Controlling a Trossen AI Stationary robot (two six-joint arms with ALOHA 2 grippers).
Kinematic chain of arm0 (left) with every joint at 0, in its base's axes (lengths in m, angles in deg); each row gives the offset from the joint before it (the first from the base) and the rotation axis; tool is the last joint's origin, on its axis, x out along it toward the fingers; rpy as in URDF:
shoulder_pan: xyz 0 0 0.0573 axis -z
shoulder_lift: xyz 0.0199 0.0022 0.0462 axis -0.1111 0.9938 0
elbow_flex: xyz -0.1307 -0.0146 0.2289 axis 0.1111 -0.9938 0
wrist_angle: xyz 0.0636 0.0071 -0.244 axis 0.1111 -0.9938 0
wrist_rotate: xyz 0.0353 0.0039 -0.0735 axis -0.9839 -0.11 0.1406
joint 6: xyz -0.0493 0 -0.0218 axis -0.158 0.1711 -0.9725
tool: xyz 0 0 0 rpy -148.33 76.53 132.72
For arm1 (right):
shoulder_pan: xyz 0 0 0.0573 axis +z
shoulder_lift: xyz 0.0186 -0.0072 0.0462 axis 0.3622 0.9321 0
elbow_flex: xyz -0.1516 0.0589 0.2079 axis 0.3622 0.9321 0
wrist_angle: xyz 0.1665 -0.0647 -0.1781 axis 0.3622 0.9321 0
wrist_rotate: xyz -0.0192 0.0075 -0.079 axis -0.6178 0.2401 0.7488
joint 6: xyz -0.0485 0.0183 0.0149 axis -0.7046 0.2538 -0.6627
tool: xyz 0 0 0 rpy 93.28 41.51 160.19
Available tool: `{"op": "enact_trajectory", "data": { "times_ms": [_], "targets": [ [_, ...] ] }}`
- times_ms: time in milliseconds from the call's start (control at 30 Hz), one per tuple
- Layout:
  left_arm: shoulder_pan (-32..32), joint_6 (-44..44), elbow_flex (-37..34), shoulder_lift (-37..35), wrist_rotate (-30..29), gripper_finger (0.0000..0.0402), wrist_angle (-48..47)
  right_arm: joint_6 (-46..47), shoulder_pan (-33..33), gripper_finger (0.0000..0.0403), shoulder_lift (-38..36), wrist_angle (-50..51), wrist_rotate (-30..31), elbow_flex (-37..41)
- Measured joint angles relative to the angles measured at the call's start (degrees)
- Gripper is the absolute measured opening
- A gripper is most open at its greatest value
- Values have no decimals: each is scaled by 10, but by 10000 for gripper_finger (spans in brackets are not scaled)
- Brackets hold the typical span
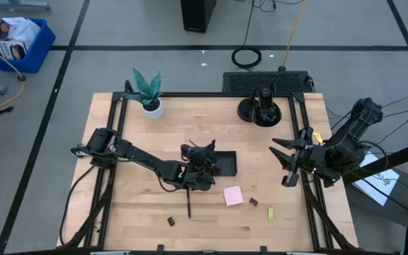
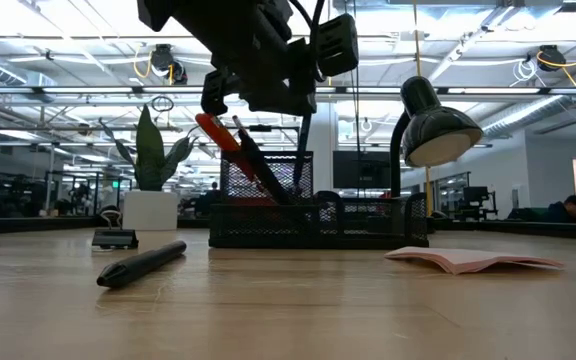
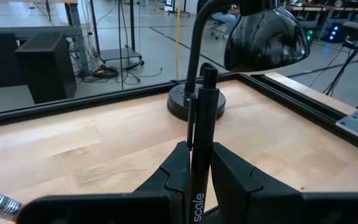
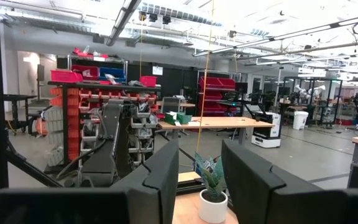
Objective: Pick and place office supplies into organizer
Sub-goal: Put the left black pen into the desk organizer
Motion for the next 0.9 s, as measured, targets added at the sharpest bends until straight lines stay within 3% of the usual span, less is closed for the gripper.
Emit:
{"op": "enact_trajectory", "data": {
  "times_ms": [900],
  "targets": [
    [22,130,0,0,10,51,15,10,0,116,0,21,1,0]
  ]
}}
